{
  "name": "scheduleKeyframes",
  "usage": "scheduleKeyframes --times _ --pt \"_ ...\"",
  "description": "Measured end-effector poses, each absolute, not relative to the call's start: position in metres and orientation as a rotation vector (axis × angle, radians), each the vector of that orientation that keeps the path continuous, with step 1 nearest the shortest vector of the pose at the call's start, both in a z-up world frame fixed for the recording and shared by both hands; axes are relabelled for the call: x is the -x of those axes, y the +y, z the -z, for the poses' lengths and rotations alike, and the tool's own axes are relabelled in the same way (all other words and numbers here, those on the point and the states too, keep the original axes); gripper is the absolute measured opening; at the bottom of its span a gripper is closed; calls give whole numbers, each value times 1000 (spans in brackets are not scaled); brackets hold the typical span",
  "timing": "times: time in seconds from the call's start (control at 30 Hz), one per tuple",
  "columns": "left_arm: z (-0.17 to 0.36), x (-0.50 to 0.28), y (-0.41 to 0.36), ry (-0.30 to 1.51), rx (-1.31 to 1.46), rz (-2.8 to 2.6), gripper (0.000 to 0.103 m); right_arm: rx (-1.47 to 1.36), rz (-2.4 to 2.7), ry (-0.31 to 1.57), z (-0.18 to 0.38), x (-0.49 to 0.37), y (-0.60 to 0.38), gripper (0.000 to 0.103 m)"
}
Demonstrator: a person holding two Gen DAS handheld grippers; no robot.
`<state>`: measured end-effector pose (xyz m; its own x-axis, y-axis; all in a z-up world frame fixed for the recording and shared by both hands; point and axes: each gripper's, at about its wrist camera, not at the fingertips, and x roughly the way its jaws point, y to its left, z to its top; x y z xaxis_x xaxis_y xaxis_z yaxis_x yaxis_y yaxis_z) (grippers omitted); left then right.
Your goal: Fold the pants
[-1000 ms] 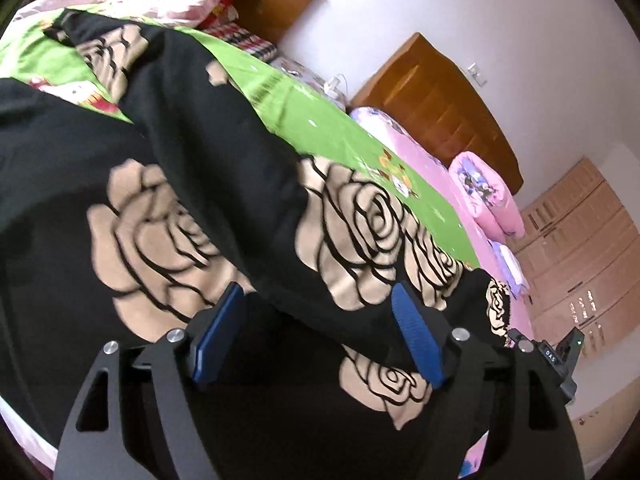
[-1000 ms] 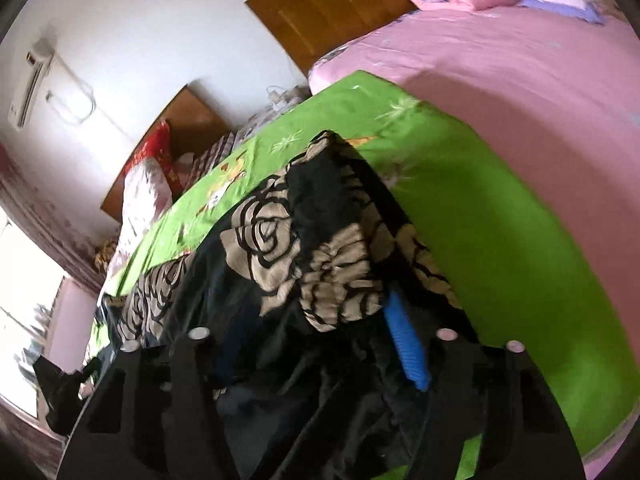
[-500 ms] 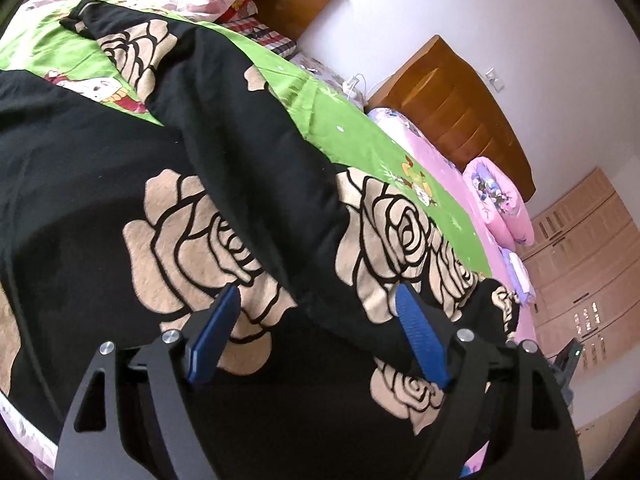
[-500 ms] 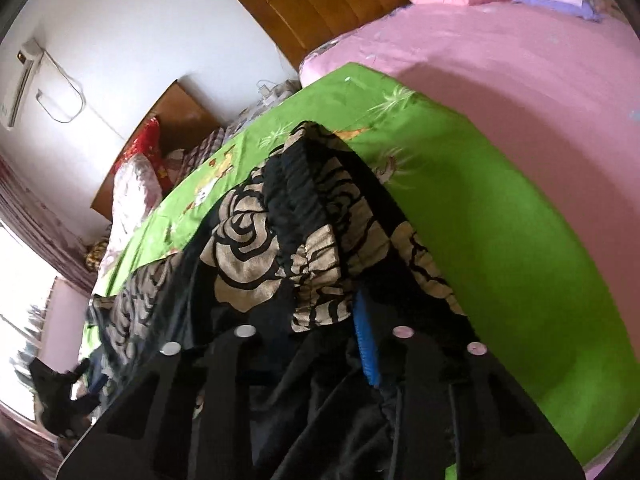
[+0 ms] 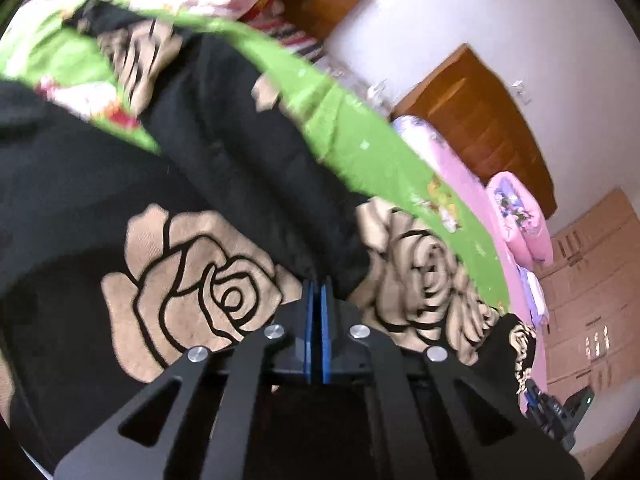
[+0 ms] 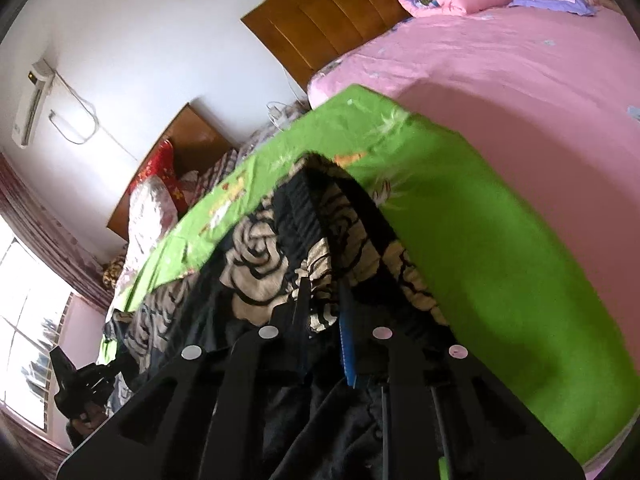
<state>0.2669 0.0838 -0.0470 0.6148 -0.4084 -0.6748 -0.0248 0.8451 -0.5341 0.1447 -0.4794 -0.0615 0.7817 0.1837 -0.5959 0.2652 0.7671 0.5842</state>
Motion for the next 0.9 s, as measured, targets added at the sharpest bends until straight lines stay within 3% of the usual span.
scheduleKeyframes --times 0.17,0.4,0.53,0.73,0.9 --pt "-14 -236 83 756 451 326 2 -659 26 651 30 -138 -485 14" --pt "-54 -186 91 694 413 406 3 -618 13 577 -7 -110 -490 14" --pt "-40 -173 86 749 370 401 3 -606 42 583 -3 -89 -498 14" --pt "30 -156 86 915 352 368 4 -654 109 680 50 -71 -509 14" --pt "43 -159 82 946 318 339 4 -658 116 685 55 -73 -510 14"
